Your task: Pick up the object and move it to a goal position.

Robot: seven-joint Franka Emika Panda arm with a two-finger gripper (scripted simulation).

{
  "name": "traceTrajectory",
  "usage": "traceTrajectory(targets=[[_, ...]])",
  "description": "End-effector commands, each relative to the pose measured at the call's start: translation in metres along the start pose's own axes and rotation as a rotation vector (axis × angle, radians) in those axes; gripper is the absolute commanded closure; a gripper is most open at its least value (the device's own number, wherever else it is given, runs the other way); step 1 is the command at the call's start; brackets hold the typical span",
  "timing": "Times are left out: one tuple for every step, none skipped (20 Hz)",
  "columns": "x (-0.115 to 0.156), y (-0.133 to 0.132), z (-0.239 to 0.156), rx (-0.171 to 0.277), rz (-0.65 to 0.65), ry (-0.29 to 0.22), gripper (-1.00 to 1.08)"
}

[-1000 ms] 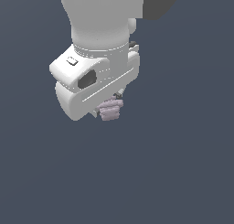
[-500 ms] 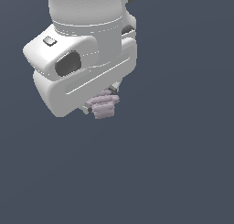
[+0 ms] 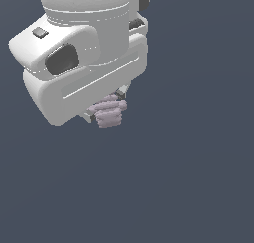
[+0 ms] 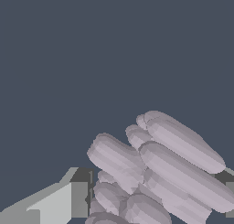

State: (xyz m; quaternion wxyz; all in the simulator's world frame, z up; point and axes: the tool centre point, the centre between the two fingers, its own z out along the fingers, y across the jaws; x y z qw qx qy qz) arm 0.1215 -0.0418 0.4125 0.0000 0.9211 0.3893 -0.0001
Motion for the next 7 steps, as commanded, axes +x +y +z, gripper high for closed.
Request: traceTrajectory(targets=[[0.0002,0.0009,-0.0016,0.000,0.000,0.000,1.08],[0.0002,0.0012,-0.0020,0.000,0.000,0.000,1.08],[0.0003,0.0014,-0.0022,0.000,0.000,0.000,1.08],[0.0003,0.0015,-0.0024,0.000,0.000,0.000,1.08],[0.0003,0.0016,-0.0026,0.000,0.000,0.000,1.08],[0.0004,0.0017,-0.0027,0.000,0.000,0.000,1.08],[0.0004,0.0017,-0.0027,0.000,0.000,0.000,1.08]])
